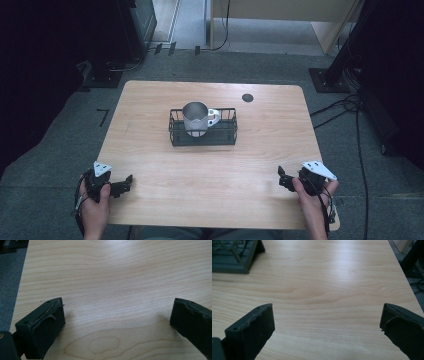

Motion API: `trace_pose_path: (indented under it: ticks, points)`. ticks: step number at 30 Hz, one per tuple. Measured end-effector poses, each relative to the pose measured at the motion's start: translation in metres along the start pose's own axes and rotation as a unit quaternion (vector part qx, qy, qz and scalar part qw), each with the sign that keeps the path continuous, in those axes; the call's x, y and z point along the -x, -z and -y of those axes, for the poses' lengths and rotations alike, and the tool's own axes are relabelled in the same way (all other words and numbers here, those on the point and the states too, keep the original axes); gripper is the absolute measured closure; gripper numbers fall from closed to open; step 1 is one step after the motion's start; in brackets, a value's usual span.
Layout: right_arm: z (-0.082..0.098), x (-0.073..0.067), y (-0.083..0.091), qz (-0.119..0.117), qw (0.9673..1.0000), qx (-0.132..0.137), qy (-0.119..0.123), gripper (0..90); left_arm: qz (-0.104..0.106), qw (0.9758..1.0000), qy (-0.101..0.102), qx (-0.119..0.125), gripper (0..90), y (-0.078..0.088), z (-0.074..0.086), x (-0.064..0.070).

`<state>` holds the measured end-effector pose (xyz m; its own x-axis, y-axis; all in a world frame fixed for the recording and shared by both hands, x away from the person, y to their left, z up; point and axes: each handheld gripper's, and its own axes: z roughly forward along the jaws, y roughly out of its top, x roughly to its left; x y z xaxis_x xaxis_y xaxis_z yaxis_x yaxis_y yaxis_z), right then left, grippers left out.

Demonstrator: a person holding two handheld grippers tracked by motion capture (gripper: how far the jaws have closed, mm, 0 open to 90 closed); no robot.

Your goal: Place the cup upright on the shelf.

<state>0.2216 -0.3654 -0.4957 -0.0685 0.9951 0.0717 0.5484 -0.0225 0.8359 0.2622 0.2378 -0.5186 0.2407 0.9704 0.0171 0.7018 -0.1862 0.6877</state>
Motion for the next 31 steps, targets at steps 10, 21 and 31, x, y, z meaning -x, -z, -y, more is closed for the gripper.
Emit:
trace_pose_path:
  ticks: [10,21,31]
  points:
    - [0.017,0.017,0.0,0.019,0.9996,-0.022,-0.001,0.0,0.0,1.0,0.0,0.0,0.0,0.0,0.0,0.0]
    - [0.033,0.037,0.0,0.036,0.998,-0.052,-0.007,0.0,0.0,1.0,0.0,0.0,0.0,0.0,0.0,0.0]
    - [0.034,0.038,-0.004,0.028,0.9948,-0.098,0.005,0.0,0.0,1.0,0.0,0.0,0.0,0.0,0.0,0.0]
